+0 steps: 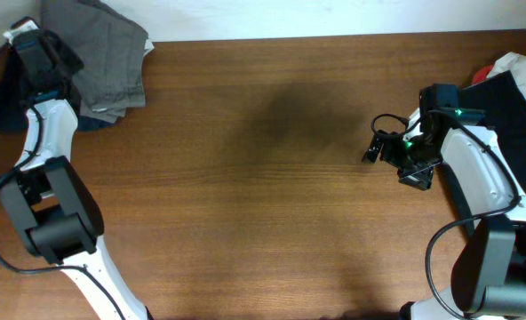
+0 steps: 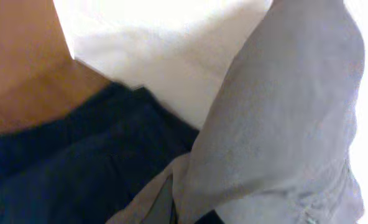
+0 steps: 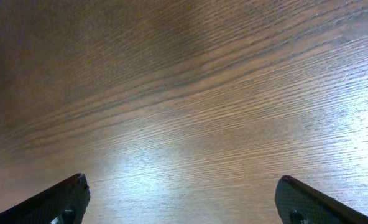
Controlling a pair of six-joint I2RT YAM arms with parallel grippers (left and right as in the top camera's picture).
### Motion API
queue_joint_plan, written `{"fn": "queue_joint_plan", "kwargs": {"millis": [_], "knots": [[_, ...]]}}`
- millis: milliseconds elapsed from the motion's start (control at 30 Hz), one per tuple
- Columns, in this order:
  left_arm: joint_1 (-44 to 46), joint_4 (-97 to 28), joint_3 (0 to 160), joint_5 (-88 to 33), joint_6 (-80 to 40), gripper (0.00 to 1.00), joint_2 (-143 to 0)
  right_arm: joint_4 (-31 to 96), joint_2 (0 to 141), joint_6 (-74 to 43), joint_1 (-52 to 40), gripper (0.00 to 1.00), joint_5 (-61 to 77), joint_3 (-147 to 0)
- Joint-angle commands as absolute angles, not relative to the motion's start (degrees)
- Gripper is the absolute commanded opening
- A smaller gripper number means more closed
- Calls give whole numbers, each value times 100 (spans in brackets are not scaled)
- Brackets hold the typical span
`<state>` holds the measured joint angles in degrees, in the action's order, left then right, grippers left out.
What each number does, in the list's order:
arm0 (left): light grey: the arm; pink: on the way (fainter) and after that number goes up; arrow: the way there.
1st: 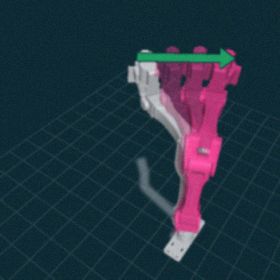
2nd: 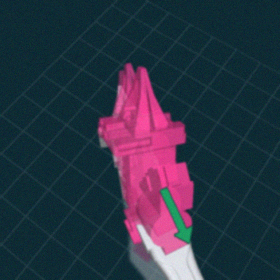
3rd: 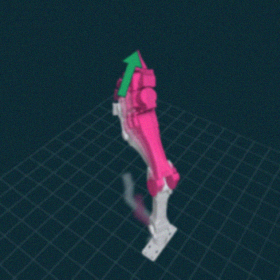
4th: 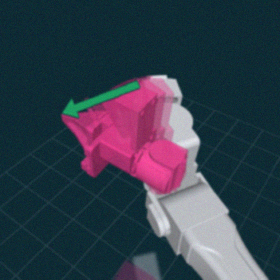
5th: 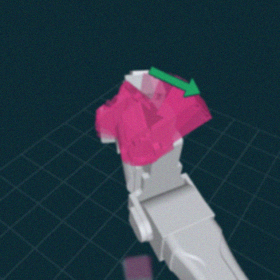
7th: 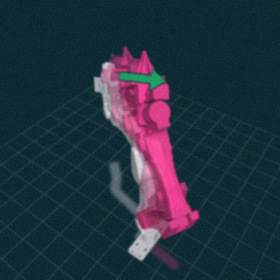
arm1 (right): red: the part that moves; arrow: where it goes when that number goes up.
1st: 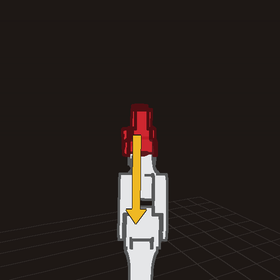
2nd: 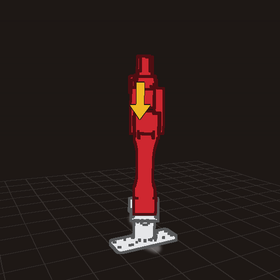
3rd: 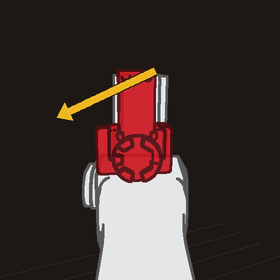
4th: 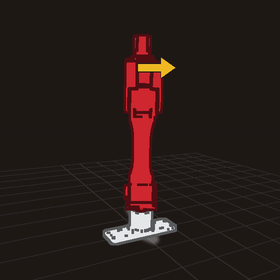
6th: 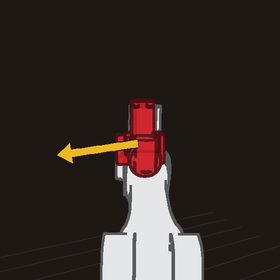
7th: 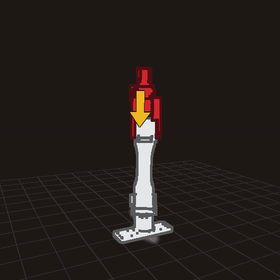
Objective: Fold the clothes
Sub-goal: 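Carry the folded shorts to the top-left and place them on the navy garment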
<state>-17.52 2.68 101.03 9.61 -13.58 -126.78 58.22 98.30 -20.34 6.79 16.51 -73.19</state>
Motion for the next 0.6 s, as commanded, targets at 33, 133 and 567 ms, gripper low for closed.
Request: {"fn": "queue_joint_plan", "kwargs": {"millis": [33, 133, 567], "knots": [[-1977, 1146, 10259, 1341, -482, 12, -12956, 5819, 9813, -1999, 716, 99, 1586, -7341], [-2268, 1286, 10259, 1802, -353, 14, -13039, 5819, 9813, -1999, 716, 99, 1586, -7341], [-2193, 539, 10248, 45, -294, 53, -13511, 5819, 9813, -1999, 716, 99, 1586, -7341]]}}
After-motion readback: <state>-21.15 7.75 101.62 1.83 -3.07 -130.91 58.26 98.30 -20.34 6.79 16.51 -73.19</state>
